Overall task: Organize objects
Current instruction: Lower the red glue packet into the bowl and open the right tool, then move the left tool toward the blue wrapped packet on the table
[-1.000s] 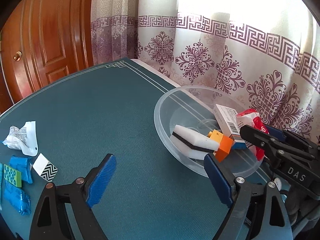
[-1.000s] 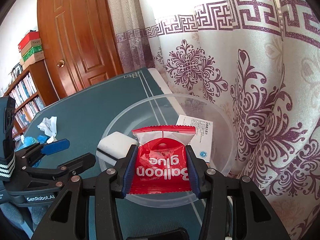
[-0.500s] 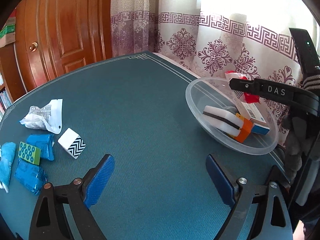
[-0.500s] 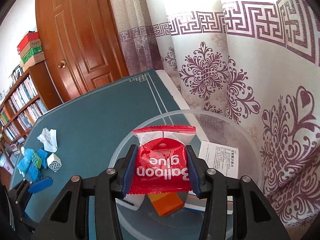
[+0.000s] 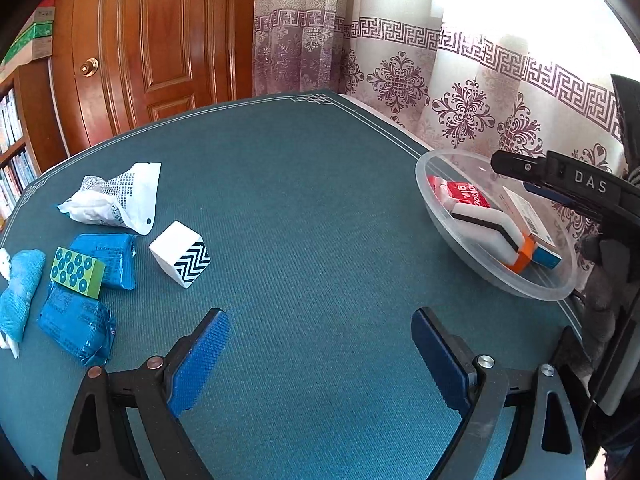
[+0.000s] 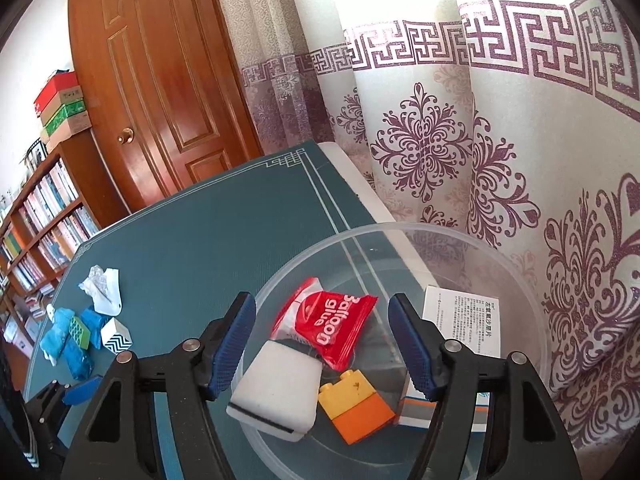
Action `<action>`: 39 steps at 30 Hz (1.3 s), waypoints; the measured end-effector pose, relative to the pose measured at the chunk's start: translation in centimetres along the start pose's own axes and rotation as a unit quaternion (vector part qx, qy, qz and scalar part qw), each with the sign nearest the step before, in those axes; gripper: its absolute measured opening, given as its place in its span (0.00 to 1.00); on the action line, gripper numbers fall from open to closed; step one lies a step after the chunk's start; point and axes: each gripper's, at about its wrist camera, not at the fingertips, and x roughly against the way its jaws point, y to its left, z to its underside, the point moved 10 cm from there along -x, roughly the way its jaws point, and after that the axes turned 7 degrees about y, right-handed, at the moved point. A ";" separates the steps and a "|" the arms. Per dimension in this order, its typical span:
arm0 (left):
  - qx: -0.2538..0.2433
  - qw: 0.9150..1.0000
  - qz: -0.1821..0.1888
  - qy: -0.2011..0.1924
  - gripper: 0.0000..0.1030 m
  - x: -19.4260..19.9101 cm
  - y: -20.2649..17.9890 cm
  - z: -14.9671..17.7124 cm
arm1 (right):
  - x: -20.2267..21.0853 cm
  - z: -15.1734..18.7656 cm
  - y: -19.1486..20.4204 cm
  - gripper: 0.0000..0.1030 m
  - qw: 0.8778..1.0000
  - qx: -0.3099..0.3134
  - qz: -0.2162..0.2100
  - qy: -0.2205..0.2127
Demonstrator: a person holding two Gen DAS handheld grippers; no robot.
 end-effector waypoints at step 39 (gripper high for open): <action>0.130 0.989 -0.070 -0.016 0.99 3.0 13.0 2.8 | -0.3 7.0 13.4 0.68 0.990 0.091 -0.089 0.054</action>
